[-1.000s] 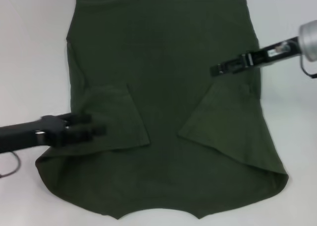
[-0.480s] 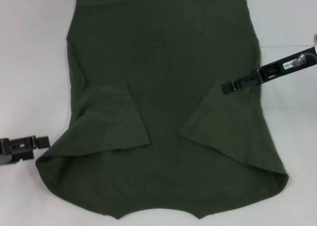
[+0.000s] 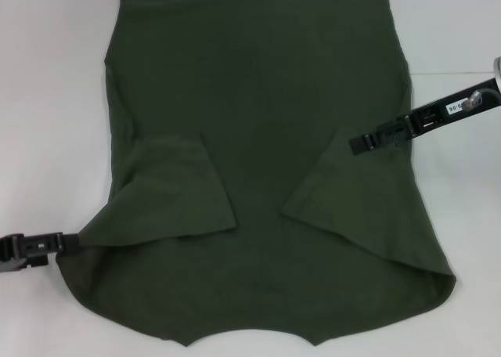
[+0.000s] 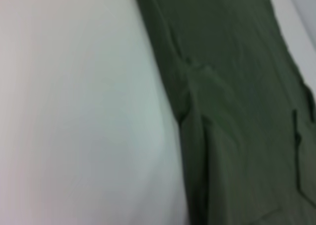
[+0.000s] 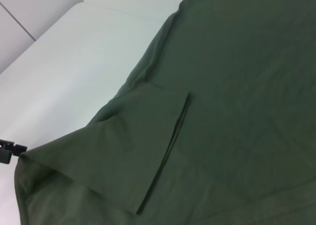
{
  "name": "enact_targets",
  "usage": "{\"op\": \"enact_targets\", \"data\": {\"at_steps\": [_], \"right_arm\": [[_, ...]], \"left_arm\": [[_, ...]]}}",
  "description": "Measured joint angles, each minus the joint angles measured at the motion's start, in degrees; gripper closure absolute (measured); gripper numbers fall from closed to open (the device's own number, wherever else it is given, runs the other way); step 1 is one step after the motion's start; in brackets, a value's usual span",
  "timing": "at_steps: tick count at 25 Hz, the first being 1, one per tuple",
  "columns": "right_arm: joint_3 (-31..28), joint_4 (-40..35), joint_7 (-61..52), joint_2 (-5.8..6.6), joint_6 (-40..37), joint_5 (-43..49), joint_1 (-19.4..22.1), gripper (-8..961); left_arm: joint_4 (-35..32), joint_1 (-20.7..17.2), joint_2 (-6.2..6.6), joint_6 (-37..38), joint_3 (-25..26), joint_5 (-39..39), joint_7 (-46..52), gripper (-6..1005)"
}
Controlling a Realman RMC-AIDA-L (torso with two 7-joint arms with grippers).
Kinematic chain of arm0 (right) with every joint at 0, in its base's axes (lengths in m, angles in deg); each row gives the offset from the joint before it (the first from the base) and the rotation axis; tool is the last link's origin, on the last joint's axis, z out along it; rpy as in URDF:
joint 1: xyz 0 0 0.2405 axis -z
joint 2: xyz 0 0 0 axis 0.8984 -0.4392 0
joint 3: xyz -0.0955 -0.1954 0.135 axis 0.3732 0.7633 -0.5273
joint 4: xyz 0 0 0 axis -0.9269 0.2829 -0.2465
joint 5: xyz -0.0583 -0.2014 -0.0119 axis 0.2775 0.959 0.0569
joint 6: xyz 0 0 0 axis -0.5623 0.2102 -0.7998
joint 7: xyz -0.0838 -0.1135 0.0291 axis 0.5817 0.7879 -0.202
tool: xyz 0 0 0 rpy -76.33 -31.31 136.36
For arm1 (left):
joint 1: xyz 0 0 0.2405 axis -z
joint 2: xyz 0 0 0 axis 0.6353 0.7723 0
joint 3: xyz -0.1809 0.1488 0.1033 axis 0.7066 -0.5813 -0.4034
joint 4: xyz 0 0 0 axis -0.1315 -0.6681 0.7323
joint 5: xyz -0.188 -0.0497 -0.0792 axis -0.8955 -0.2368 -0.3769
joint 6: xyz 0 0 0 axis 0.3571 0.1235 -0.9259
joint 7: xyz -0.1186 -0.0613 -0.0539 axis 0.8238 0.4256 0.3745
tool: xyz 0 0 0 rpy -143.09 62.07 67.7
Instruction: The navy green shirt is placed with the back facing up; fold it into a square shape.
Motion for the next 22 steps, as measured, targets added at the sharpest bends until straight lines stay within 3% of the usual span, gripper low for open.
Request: {"op": "enact_targets", "data": {"at_steps": [10, 22], "right_arm": [[0.0, 0.3, 0.1, -0.01, 0.5, -0.1, 0.0, 20], [0.0, 0.4, 0.5, -0.43, 0.9, -0.1, -0.3, 21]], "left_arm": [[4.4, 1.7, 0.26, -1.4, -1.6, 0.9, -0.1, 88], [4.8, 2.2, 0.07, -2.5, -2.3, 0.9, 0.0, 90]]}}
